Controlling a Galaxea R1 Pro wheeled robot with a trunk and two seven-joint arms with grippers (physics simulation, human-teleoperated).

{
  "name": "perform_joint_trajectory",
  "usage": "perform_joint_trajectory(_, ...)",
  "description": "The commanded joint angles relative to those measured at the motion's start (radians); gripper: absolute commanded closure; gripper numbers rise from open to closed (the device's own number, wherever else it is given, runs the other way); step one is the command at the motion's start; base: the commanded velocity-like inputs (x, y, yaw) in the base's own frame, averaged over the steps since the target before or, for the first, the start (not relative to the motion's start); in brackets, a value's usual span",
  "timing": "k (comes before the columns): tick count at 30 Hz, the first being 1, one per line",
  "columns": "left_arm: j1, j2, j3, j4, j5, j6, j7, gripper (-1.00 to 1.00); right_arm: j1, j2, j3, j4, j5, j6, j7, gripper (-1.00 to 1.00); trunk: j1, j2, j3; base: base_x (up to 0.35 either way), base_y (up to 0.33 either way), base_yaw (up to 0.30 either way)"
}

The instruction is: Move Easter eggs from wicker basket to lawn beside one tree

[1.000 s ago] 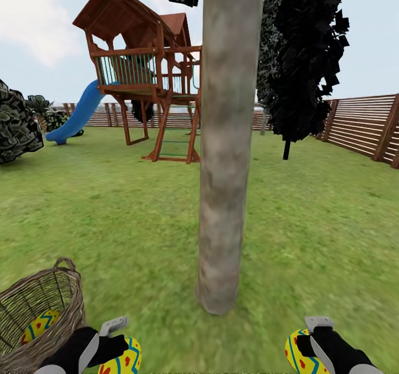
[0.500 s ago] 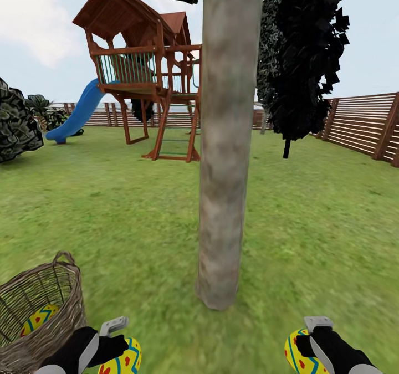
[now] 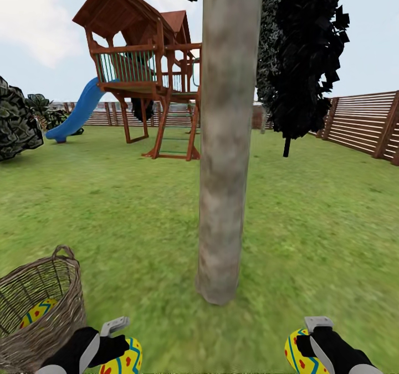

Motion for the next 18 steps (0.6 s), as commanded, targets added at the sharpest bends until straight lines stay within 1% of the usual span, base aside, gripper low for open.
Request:
perform_joint_trajectory(1,0.000,-0.002,0.005,-0.001,0.002,0.007,-0.003,1.00,0.000,-0.001,0.008,-0.002,-0.008,0.006,-0.006,1.00,0.004,-0.008,-0.004,0.000,0.000,0.000)
perform_joint_trajectory(5,0.000,-0.004,0.004,-0.001,0.002,0.007,-0.003,1.00,0.000,-0.001,0.008,-0.002,-0.008,0.006,-0.006,1.00,0.019,-0.036,-0.017,0.000,0.000,0.000)
perform_joint_trajectory(18,0.000,-0.004,0.006,-0.001,0.002,0.007,-0.003,1.00,0.000,-0.003,0.006,-0.002,-0.010,0.007,-0.006,1.00,0.025,-0.039,-0.067,0.000,0.000,0.000)
